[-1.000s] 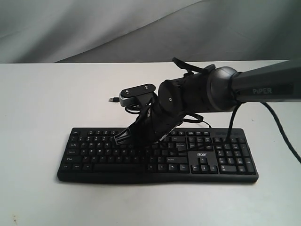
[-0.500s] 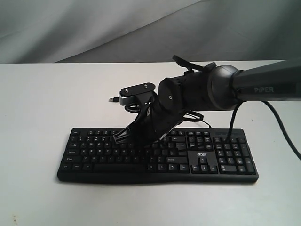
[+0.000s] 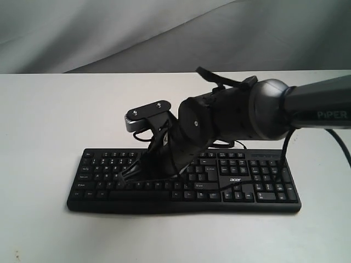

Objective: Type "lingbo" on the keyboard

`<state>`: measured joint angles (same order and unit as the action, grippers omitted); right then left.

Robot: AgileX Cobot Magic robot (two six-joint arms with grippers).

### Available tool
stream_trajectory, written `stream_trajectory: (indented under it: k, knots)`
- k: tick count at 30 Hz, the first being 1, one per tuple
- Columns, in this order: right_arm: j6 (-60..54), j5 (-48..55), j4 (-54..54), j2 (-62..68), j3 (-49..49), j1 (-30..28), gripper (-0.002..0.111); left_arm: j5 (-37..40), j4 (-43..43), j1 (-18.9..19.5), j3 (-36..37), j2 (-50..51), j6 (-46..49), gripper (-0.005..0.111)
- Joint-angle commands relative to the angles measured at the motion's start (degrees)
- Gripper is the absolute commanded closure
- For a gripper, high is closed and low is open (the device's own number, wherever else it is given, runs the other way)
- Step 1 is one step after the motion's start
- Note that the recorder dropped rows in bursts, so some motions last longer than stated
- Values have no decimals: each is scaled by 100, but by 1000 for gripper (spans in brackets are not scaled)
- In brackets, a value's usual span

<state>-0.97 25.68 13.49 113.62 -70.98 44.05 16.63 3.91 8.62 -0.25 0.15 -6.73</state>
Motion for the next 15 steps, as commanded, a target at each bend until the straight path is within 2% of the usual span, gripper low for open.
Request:
stream_trajectory:
  k: [1,15]
  knots:
    - [-27,-171,-43,-73,81,138,108,-26,-46,11,25,-15,-23,106]
    - [-3,-535,-68,77,81,177,108,-26,-46,11,25,-15,-23,106]
